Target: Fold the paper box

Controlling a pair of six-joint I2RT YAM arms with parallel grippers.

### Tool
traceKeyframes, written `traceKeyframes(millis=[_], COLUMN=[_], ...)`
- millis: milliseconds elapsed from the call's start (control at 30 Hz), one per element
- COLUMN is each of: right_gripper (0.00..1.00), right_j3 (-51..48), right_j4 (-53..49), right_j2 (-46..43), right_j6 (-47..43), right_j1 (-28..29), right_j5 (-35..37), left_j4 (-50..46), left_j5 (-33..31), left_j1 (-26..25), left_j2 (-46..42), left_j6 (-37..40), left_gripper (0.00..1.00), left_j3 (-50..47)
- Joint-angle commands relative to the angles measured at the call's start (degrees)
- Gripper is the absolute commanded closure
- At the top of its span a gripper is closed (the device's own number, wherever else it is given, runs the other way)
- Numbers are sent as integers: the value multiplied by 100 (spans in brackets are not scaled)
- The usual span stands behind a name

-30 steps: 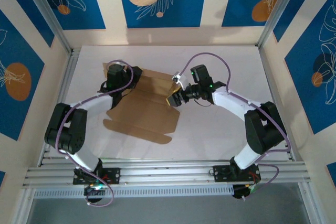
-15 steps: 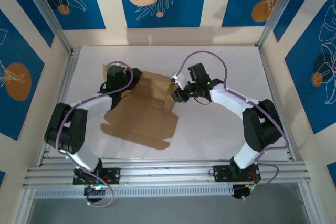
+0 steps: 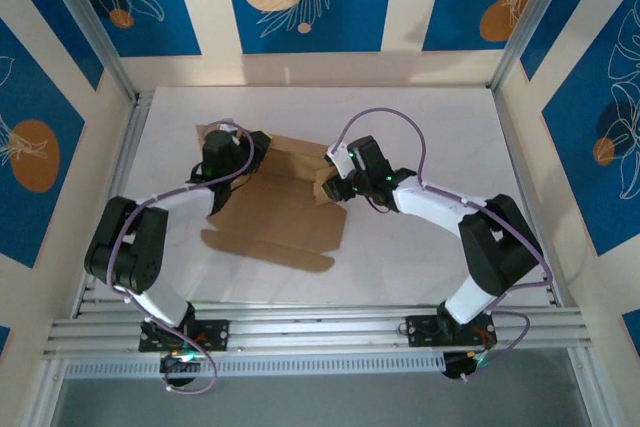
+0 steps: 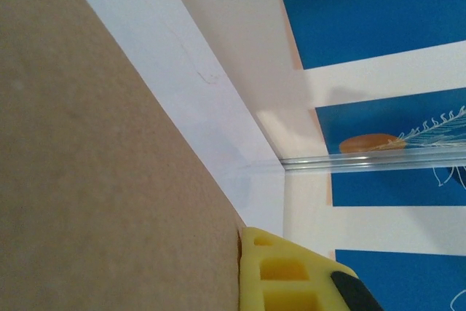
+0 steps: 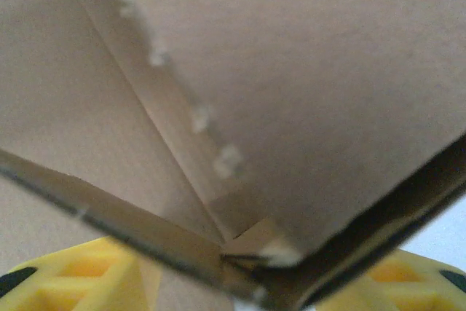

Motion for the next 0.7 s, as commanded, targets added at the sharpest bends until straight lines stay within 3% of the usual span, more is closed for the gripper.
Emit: traceKeyframes(millis=[0, 167, 267, 467, 667], right_gripper=[45, 33, 32, 36, 45], right_j3=[127, 162, 174, -190, -70], right_j4=[398, 512, 517, 1309, 1791], right_j2=[136, 204, 276, 229, 369], right_j6=[230, 387, 506, 420, 381], right_j1=[-125, -82, -42, -63, -136], right_j5=[678, 907, 1343, 1211, 980], left_j4=[-144, -66, -57, -135, -296], left_j5=[391, 379, 381, 379, 390], left_j1=[-79, -79, -80, -91, -105], left_j2=[-107, -152, -123, -47, -7], left_j6=[242, 258, 228, 150, -189], left_gripper=[100, 100, 100, 100, 100], left_j3=[-230, -313, -323, -306, -259])
